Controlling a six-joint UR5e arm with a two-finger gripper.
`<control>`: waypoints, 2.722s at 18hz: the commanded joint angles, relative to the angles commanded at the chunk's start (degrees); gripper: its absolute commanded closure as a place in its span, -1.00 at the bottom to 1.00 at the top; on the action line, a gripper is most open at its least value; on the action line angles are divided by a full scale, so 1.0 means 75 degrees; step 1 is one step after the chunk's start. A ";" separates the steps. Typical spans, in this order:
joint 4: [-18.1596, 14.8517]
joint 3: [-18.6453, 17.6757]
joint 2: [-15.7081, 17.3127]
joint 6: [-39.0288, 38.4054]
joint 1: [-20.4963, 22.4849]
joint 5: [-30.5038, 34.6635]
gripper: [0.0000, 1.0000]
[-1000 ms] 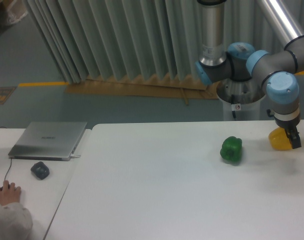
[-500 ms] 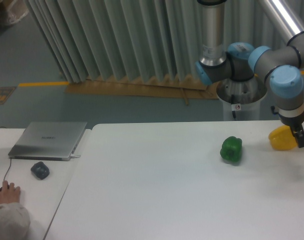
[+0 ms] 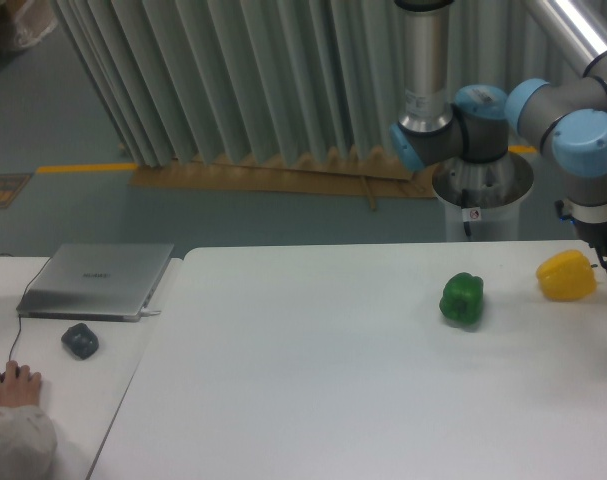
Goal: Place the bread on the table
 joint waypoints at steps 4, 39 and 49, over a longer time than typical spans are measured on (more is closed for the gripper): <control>0.0269 0.0703 -0.0375 0.0035 0.0516 -0.0494 -1.00; 0.1571 0.0365 -0.2028 0.1793 0.1385 0.0303 -1.00; 0.1606 0.0283 -0.2110 0.1793 0.1350 0.0314 -0.91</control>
